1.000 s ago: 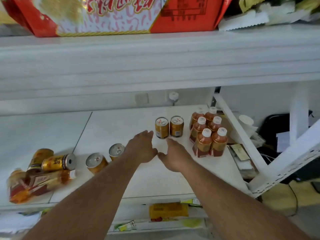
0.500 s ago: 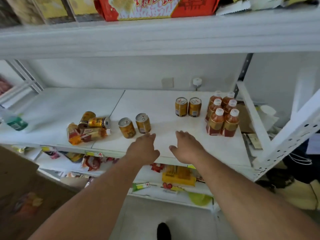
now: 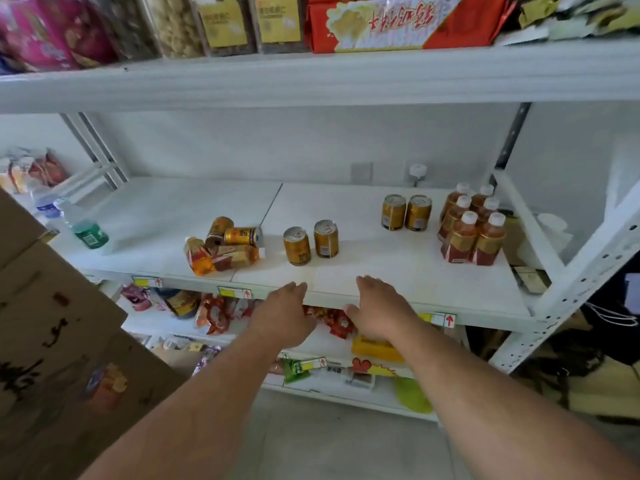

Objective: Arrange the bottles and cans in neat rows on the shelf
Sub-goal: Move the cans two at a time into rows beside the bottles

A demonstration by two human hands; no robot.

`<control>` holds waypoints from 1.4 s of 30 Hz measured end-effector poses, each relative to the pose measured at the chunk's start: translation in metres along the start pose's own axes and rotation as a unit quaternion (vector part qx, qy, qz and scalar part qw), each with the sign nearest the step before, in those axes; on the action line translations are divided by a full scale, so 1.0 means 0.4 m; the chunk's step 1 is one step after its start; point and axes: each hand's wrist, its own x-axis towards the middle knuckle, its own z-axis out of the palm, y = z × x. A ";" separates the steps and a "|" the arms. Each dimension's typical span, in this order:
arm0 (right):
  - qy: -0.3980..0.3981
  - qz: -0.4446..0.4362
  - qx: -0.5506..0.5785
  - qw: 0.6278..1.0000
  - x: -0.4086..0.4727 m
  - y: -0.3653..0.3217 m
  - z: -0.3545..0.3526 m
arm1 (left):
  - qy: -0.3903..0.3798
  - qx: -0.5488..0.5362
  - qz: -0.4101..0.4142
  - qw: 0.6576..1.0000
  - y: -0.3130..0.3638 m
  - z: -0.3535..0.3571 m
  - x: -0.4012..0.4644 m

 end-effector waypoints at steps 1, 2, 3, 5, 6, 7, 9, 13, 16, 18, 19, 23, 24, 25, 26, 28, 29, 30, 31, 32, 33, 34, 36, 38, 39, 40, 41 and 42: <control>-0.002 0.004 0.003 1.000 -0.007 -0.025 0.010 | -0.003 -0.009 -0.002 1.000 -0.031 -0.002 -0.013; -0.003 0.008 0.006 1.000 -0.014 -0.050 0.022 | -0.003 -0.018 -0.005 1.000 -0.063 -0.003 -0.024; -0.006 0.012 0.007 1.000 -0.020 -0.075 0.035 | 0.000 -0.028 -0.006 1.000 -0.094 -0.005 -0.036; -0.010 0.024 0.009 1.000 -0.027 -0.121 0.062 | 0.005 -0.040 -0.003 0.999 -0.151 -0.004 -0.058; -0.010 0.029 0.010 0.999 -0.029 -0.140 0.076 | 0.003 -0.042 0.001 0.999 -0.175 -0.003 -0.069; -0.010 0.033 0.012 0.999 -0.033 -0.158 0.089 | 0.001 -0.044 0.007 0.999 -0.198 -0.001 -0.078; 0.001 0.037 0.017 0.999 -0.039 -0.190 0.111 | 0.002 -0.051 0.015 0.999 -0.237 0.005 -0.095; 0.011 0.042 0.009 0.999 -0.046 -0.235 0.127 | 0.011 -0.063 0.015 0.998 -0.278 0.002 -0.106; 0.016 0.046 0.014 0.999 -0.033 -0.245 0.122 | 0.003 -0.070 0.011 0.997 -0.284 0.001 -0.087; 0.022 0.046 0.022 0.998 -0.019 -0.245 0.114 | 0.006 -0.081 0.015 0.997 -0.280 -0.003 -0.064; 0.025 0.045 0.026 0.998 -0.008 -0.244 0.109 | 0.009 -0.085 0.015 0.996 -0.276 -0.006 -0.051; 0.034 0.040 0.048 0.997 0.045 -0.223 0.080 | 0.016 -0.078 0.011 0.997 -0.249 -0.035 0.004; 0.037 0.040 0.056 0.997 0.061 -0.215 0.075 | 0.022 -0.077 0.010 0.997 -0.244 -0.042 0.020; 0.041 0.040 0.064 0.996 0.076 -0.208 0.071 | 0.028 -0.077 0.008 0.997 -0.238 -0.050 0.036; 0.042 0.041 0.070 0.996 0.091 -0.202 0.068 | 0.034 -0.080 0.007 0.996 -0.234 -0.056 0.052; 0.036 0.044 0.081 0.995 0.115 -0.193 0.066 | 0.044 -0.094 0.001 0.995 -0.229 -0.063 0.077; 0.034 0.044 0.084 0.995 0.126 -0.190 0.067 | 0.046 -0.103 -0.003 0.994 -0.227 -0.063 0.089; 0.032 0.044 0.085 0.995 0.137 -0.186 0.065 | 0.050 -0.110 -0.005 0.993 -0.225 -0.063 0.099; 0.032 0.047 0.086 0.995 0.148 -0.182 0.063 | 0.051 -0.119 -0.008 0.992 -0.224 -0.062 0.112; 0.034 0.051 0.088 0.994 0.161 -0.177 0.060 | 0.051 -0.128 -0.009 0.990 -0.224 -0.059 0.125; 0.036 0.056 0.093 0.993 0.173 -0.173 0.058 | 0.049 -0.139 -0.012 0.989 -0.223 -0.057 0.136; 0.038 0.061 0.099 0.992 0.184 -0.169 0.056 | 0.047 -0.150 -0.013 0.988 -0.222 -0.054 0.148; 0.042 0.071 0.109 0.991 0.208 -0.164 0.055 | 0.046 -0.166 -0.013 0.985 -0.221 -0.048 0.177; 0.045 0.083 0.114 0.989 0.236 -0.159 0.053 | 0.049 -0.185 -0.018 0.981 -0.223 -0.046 0.212; 0.046 0.090 0.116 0.988 0.251 -0.156 0.053 | 0.048 -0.195 -0.019 0.979 -0.226 -0.046 0.232; 0.047 0.097 0.118 0.987 0.267 -0.154 0.052 | 0.049 -0.203 -0.016 0.978 -0.228 -0.046 0.251; 0.048 0.104 0.120 0.986 0.282 -0.152 0.051 | 0.048 -0.210 -0.013 0.976 -0.231 -0.047 0.271; 0.048 0.111 0.122 0.985 0.296 -0.152 0.049 | 0.047 -0.215 -0.008 0.976 -0.235 -0.048 0.291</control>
